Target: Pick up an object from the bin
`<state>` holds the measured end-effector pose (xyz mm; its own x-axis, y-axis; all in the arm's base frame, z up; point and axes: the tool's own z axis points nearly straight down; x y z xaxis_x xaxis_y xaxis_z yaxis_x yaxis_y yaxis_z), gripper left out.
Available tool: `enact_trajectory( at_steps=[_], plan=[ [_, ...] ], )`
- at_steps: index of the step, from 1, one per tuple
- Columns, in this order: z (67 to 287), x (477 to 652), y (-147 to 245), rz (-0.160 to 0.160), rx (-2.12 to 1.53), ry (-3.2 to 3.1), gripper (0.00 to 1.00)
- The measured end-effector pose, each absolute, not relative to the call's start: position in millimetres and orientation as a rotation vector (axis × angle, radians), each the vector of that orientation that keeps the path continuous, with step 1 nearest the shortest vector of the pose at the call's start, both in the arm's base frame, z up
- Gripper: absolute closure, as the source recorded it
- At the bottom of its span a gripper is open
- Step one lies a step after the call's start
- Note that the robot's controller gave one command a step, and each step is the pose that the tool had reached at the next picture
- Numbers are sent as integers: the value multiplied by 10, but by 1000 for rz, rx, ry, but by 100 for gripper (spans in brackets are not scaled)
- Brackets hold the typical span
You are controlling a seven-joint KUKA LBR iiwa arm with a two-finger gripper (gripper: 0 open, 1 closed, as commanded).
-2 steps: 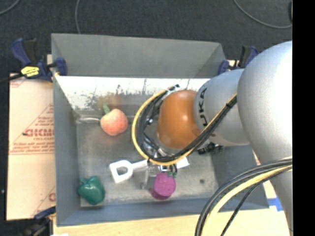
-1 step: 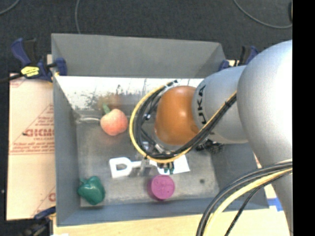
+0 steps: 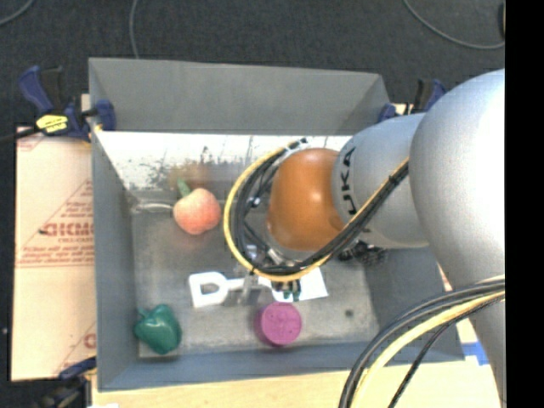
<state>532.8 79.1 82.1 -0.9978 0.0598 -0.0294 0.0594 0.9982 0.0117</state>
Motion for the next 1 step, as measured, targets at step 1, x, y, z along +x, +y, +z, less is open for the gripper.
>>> enact_trajectory(
  at_steps=[1],
  plan=[
    [3109,5469,771,18,66,3104,100]
  ],
)
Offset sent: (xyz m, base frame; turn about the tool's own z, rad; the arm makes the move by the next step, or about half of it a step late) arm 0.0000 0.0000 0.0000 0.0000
